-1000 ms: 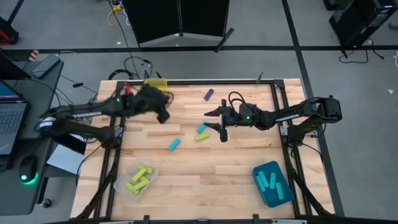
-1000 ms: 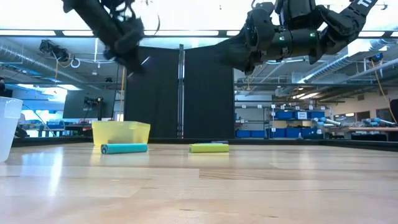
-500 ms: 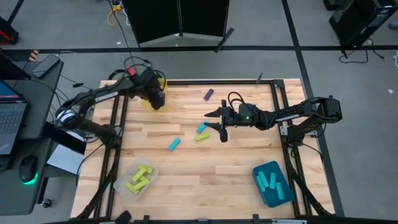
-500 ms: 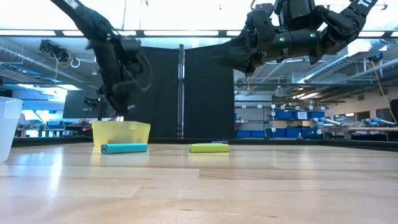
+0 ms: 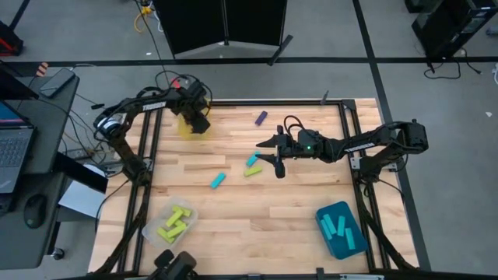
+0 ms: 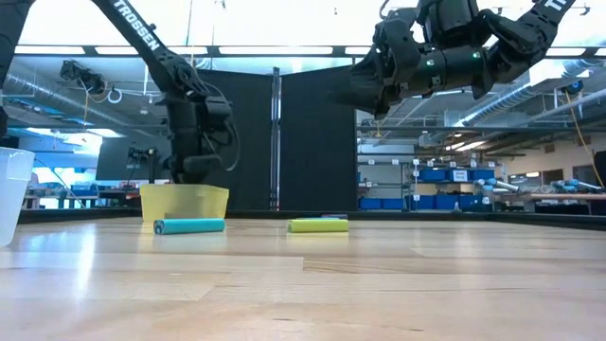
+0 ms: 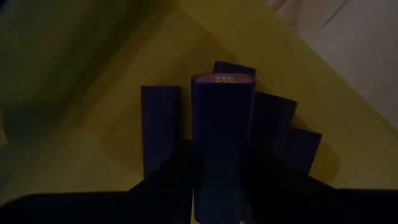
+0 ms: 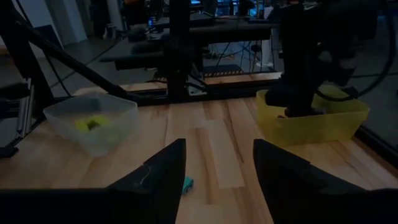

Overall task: Sort blocks
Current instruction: Put the violet block into the yellow bin, then put the blue block into the blue bin

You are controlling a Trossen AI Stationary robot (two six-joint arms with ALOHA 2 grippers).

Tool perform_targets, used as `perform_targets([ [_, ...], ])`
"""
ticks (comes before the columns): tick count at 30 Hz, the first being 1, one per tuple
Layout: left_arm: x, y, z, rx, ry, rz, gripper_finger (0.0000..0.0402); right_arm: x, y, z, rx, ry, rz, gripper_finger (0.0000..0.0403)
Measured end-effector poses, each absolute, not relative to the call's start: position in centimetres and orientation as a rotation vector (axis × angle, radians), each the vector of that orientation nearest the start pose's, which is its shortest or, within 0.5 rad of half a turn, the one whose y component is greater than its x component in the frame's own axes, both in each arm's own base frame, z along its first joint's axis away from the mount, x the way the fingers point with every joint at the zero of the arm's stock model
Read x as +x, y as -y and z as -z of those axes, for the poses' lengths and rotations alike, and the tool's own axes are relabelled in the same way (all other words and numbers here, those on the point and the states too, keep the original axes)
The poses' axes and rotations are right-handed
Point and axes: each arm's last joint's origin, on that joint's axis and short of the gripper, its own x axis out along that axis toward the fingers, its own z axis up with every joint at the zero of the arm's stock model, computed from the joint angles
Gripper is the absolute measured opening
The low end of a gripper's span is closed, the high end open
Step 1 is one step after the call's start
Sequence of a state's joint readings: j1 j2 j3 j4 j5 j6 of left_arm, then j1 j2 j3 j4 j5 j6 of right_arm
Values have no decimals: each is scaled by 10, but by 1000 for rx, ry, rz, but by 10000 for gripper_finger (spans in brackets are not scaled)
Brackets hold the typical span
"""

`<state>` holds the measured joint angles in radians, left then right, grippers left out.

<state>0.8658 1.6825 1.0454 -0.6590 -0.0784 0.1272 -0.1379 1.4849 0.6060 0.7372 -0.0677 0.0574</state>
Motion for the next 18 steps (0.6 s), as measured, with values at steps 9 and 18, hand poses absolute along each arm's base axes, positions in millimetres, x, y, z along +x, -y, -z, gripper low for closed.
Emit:
perform_targets([
  [9,196,-234,-183,-386,-1276,-733,215,293,39,-202,65,-140,73,198],
  [18,195,-187,-243,-323,-1095,-710,180,293,39,-202,65,-139,71,197],
])
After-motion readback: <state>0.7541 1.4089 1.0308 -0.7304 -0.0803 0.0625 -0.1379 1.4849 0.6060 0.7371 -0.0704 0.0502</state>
